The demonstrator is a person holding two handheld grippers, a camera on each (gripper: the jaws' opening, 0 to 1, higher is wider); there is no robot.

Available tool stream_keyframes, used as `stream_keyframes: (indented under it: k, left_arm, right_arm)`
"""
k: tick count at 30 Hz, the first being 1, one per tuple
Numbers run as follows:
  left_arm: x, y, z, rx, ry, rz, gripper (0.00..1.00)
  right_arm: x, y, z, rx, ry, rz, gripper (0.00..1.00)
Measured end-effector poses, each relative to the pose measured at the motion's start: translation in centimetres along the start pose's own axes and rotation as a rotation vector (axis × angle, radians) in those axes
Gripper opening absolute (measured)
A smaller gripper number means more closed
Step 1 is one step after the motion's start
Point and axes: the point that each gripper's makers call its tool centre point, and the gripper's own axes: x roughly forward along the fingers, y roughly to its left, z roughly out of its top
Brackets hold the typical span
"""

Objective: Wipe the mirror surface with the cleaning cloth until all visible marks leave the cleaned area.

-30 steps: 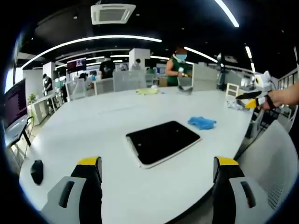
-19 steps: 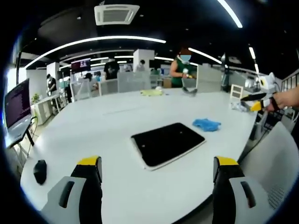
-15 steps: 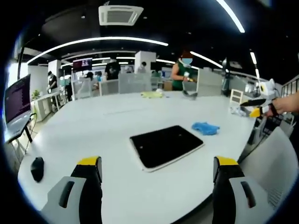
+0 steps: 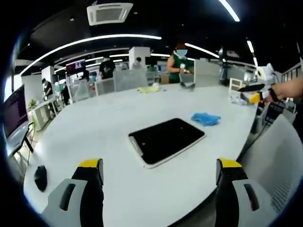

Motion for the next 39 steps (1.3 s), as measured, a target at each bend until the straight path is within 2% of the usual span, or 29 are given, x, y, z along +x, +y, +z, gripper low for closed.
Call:
stream_keyframes:
  k: [2,5,10,16,19,23,28,31,34,36,39]
  left_arm:
    - [-0.1,-0.5,0.0,-0.003,-0.004,-0.020,1.00]
    - [-0.2,0.4,0.2,-0.020,-0.020,0.004,1.00]
    - [-0.2,0.0,-0.1,-0.009,-0.010,-0.012,1.00]
    - [-0.4,0.0,0.4,-0.012,-0.046,-0.009,1.00]
    - [-0.3,0.2,0.4,-0.023,-0.040,0.001,1.00]
    - [-0.2,-0.1,0.5,-0.039,-0.044,-0.004,1.00]
    - [-0.4,0.6,0.8,-0.047,-0.069,0.021,1.00]
    - [-0.3,0.5,0.7,-0.040,-0.059,0.016,1.00]
    - [-0.2,0.2,0.4,-0.044,-0.050,0.002,1.00]
    - [-0.3,0.6,0.1,-0.025,-0.032,0.018,0.99]
    - [-0.3,0.6,0.3,-0.017,-0.044,0.018,0.99]
  right_arm:
    - [-0.1,-0.3,-0.2,0.007,-0.002,-0.009,1.00]
    - [-0.2,-0.5,-0.5,0.007,0.003,-0.016,1.00]
    - [-0.7,-0.5,-0.5,0.004,0.008,-0.025,0.99]
    - [-0.9,-0.2,-0.1,-0.008,0.009,-0.018,0.98]
    - [-0.8,0.0,0.0,-0.002,0.010,-0.012,0.98]
    - [-0.6,0.1,1.1,0.021,0.002,-0.014,0.99]
    - [-0.1,-0.4,2.7,0.039,0.002,-0.004,0.99]
    - [0.5,-0.6,3.3,0.015,0.022,0.012,0.99]
    - [1.3,-0.8,3.1,0.038,0.052,0.029,1.00]
    - [1.7,-0.7,2.9,0.042,0.073,0.044,1.00]
    - [2.4,-0.7,3.0,0.014,0.097,0.053,0.99]
